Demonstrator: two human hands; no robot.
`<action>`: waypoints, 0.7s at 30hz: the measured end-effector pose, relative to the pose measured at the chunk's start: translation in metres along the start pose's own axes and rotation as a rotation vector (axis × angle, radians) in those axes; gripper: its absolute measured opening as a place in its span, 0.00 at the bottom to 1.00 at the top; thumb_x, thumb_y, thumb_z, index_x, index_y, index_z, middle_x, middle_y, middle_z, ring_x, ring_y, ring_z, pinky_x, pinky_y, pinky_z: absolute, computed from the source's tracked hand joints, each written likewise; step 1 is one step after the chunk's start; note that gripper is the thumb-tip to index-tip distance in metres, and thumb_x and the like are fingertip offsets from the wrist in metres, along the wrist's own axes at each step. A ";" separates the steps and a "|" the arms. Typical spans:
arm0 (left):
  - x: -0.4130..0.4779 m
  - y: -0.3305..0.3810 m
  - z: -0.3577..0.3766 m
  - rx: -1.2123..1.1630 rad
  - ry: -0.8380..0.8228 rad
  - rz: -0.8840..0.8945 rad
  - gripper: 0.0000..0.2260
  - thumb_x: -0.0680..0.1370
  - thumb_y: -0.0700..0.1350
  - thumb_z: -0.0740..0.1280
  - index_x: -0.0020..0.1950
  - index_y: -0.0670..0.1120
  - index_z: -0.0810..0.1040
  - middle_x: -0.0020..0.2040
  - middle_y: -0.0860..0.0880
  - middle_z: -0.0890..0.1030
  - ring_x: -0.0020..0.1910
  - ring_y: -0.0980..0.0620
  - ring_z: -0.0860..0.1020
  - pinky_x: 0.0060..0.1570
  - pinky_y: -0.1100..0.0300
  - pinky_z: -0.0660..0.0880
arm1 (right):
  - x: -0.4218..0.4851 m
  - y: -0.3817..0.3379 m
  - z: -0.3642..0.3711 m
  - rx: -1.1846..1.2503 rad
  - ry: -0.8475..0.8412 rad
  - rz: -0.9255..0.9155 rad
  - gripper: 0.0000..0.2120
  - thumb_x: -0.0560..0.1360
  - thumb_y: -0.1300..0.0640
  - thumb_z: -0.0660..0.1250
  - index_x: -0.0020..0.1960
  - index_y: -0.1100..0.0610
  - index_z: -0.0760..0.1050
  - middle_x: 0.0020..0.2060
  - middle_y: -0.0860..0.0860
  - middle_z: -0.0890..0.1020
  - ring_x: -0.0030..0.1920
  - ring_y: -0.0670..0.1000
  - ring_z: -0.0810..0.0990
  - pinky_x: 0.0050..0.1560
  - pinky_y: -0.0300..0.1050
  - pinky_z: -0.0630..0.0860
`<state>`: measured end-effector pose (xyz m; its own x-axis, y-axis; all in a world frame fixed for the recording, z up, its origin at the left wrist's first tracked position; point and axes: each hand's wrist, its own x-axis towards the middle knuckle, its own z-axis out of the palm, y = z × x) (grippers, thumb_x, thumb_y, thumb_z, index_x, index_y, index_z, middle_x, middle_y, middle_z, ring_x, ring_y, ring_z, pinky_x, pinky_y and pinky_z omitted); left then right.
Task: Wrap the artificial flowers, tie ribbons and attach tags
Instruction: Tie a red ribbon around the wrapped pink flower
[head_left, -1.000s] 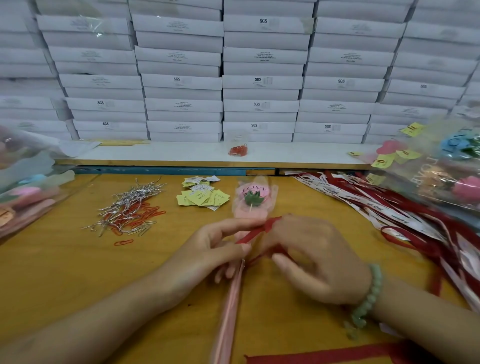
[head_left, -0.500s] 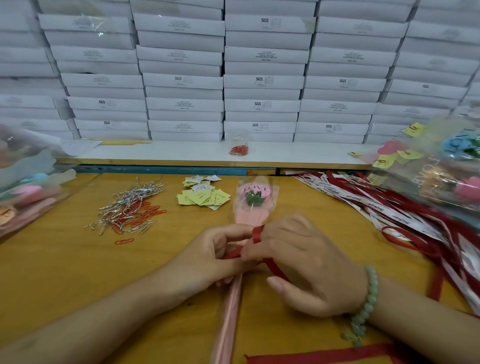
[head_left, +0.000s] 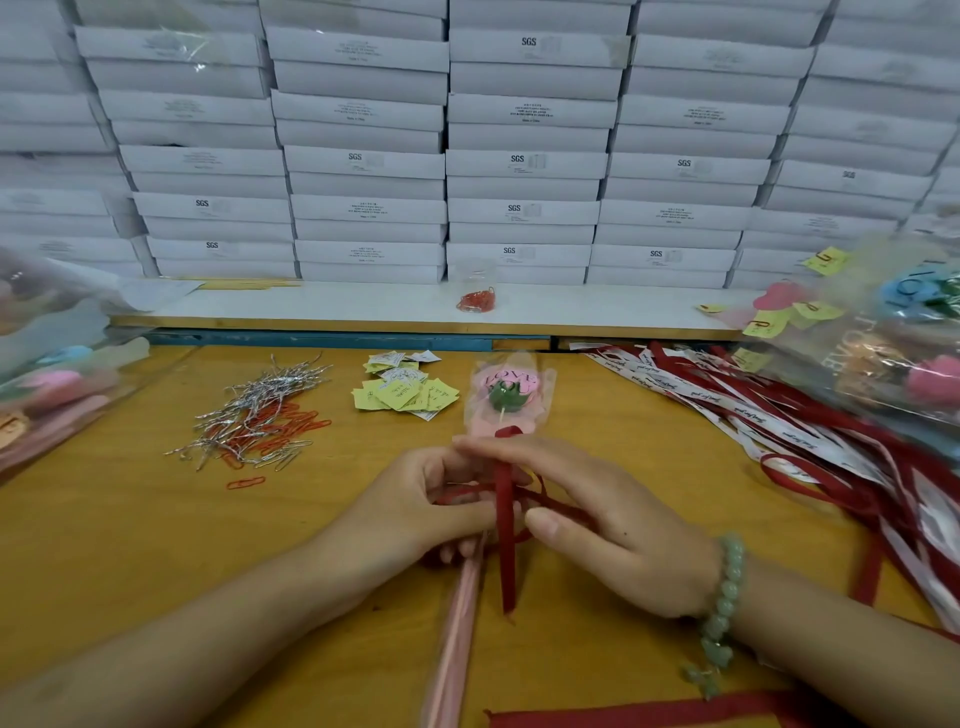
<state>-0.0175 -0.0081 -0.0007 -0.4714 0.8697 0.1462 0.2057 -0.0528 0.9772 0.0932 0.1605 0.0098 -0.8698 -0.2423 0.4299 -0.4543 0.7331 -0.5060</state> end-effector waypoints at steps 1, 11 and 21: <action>0.000 0.000 0.000 0.009 -0.001 0.002 0.08 0.67 0.50 0.75 0.46 0.55 0.85 0.34 0.50 0.83 0.26 0.59 0.75 0.25 0.68 0.70 | 0.000 -0.001 0.001 -0.002 -0.017 -0.010 0.25 0.80 0.48 0.53 0.75 0.51 0.62 0.69 0.43 0.71 0.70 0.46 0.68 0.67 0.54 0.68; 0.002 -0.001 0.001 -0.005 0.081 -0.017 0.07 0.69 0.52 0.76 0.38 0.49 0.85 0.28 0.47 0.79 0.23 0.56 0.72 0.23 0.67 0.67 | 0.001 -0.002 0.004 0.070 -0.105 0.018 0.30 0.80 0.40 0.50 0.78 0.51 0.53 0.75 0.42 0.63 0.74 0.44 0.62 0.72 0.52 0.63; 0.003 0.001 0.003 0.056 0.084 0.004 0.14 0.65 0.43 0.74 0.46 0.59 0.85 0.31 0.54 0.83 0.25 0.62 0.76 0.24 0.69 0.70 | 0.001 -0.005 0.006 0.037 0.020 -0.106 0.26 0.81 0.41 0.49 0.74 0.55 0.64 0.70 0.48 0.72 0.70 0.47 0.70 0.65 0.53 0.72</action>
<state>-0.0162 -0.0037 0.0002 -0.5401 0.8254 0.1643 0.2537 -0.0264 0.9669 0.0936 0.1529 0.0078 -0.8124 -0.3040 0.4975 -0.5509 0.6799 -0.4841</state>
